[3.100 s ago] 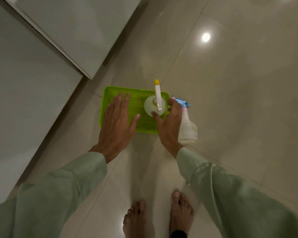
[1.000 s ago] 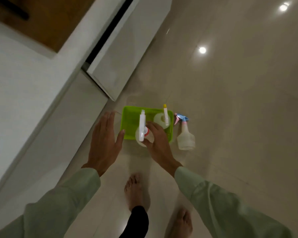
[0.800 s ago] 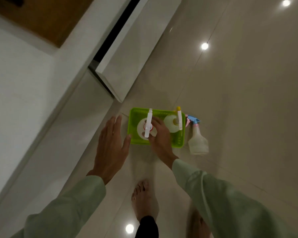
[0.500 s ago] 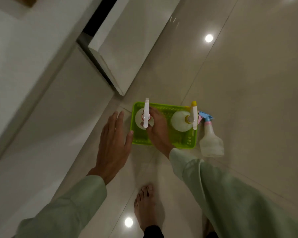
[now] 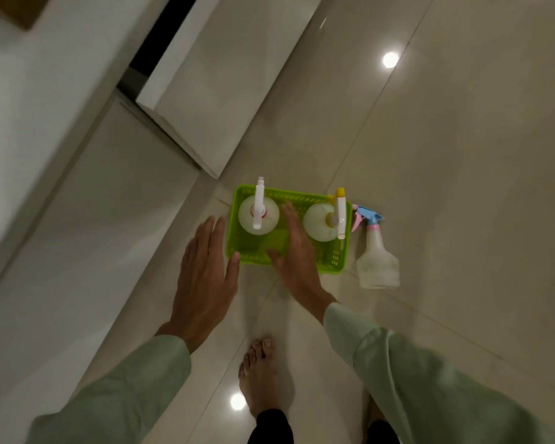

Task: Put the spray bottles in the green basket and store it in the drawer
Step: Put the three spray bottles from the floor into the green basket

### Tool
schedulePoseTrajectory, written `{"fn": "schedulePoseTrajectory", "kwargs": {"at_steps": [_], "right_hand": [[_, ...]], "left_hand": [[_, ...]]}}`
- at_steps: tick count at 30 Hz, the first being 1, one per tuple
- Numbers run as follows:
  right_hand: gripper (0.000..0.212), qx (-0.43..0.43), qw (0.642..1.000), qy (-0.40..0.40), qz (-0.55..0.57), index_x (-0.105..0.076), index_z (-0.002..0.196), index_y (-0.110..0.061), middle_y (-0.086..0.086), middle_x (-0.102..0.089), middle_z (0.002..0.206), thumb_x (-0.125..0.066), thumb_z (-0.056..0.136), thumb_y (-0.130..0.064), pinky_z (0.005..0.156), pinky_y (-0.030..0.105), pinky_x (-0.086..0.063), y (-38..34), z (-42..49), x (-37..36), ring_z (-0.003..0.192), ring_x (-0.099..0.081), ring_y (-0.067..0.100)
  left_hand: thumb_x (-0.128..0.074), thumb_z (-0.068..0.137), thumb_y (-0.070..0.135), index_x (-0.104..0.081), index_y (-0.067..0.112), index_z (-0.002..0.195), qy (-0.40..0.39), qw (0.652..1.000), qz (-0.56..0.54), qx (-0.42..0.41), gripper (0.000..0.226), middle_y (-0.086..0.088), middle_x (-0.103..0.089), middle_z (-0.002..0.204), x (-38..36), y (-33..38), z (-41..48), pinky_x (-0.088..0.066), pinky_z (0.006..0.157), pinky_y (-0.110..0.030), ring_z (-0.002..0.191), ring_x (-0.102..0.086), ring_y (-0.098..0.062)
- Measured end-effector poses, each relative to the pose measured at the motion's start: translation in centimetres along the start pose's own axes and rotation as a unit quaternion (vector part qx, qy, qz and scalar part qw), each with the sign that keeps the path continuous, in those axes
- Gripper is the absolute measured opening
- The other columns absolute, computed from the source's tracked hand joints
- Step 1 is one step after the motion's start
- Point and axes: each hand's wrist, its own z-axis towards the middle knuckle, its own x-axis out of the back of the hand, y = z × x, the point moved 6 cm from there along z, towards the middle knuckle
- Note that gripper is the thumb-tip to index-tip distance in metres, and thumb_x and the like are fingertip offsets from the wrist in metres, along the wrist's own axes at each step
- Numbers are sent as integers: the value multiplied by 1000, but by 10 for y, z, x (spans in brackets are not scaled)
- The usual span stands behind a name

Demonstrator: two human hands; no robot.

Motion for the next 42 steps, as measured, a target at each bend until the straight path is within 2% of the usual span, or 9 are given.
{"fn": "schedulePoseTrajectory", "kwargs": {"at_steps": [3, 6, 11, 20, 24, 28, 32, 38, 42], "right_hand": [[67, 13, 999, 15, -38, -46, 148, -11, 9, -45, 156, -69, 86, -2, 121, 27, -29, -3, -39, 33, 147, -38, 21], [47, 7, 995, 93, -48, -60, 135, -8, 11, -59, 137, -67, 88, -3, 110, 38, -46, 12, -67, 82, 129, -55, 25], [46, -118, 969, 207, -66, -61, 126, -6, 12, -60, 121, -72, 82, -4, 97, 40, -47, 64, -71, 162, 114, -56, 32], [88, -363, 930, 53, 11, -40, 145, -17, 11, -51, 140, -79, 72, -48, 109, 50, -42, 186, -18, 170, 130, -48, 31], [56, -370, 927, 8, 62, -61, 104, -21, 1, -66, 101, -80, 60, -51, 65, 32, -51, 216, -8, 152, 81, -63, 14], [30, -405, 900, 9, 159, -67, 90, -17, 7, -71, 91, -81, 68, -31, 65, 39, -60, 231, -3, 140, 75, -68, 24], [16, -429, 871, 3, 241, -66, 86, -13, 7, -70, 79, -77, 75, -16, 49, 25, -52, 221, -18, 144, 60, -66, 20], [24, -349, 865, 2, 362, -65, 99, -9, 23, -75, 108, -72, 76, -7, 83, 42, -55, 165, -53, 169, 86, -69, 29], [38, -277, 877, 4, 392, -63, 118, -10, 12, -75, 102, -71, 82, -2, 82, 39, -56, 115, -77, 192, 89, -71, 24]], "left_hand": [[-47, 100, 28, -21, 14, 156, -15, 1000, 3, -8, 63, -9, -24, 164, 0, 25, -16, -24, 122, -44, 152, -22, -23], [-46, 100, 29, -22, 12, 156, -26, 999, -5, -18, 62, -11, -26, 163, -8, 53, -28, -27, 121, -46, 150, -26, -26], [-45, 100, 30, -24, 15, 156, -40, 998, -18, -41, 61, -7, -25, 164, -41, 100, -37, -23, 122, -42, 152, -22, -23], [-45, 98, 30, -28, 15, 154, -55, 997, -2, -61, 60, -11, -30, 161, -117, 138, -26, -23, 122, -39, 150, -26, -27], [-51, 98, 25, -35, 11, 151, -57, 997, 12, -56, 57, -15, -36, 158, -147, 131, -19, -25, 120, -41, 147, -33, -31], [-54, 98, 24, -41, 9, 148, -65, 997, 8, -49, 54, -17, -34, 158, -160, 125, -18, -27, 120, -44, 147, -32, -32], [-53, 98, 25, -40, 11, 148, -71, 997, 5, -30, 54, -15, -32, 160, -151, 124, -22, -26, 120, -43, 148, -30, -31], [-55, 98, 24, -40, 11, 149, -51, 998, -3, -21, 54, -11, -30, 161, -112, 129, -39, -26, 121, -43, 150, -28, -27], [-54, 99, 25, -40, 12, 149, -30, 999, -20, -6, 54, -10, -29, 162, -76, 129, -52, -26, 121, -43, 150, -28, -26]]}}
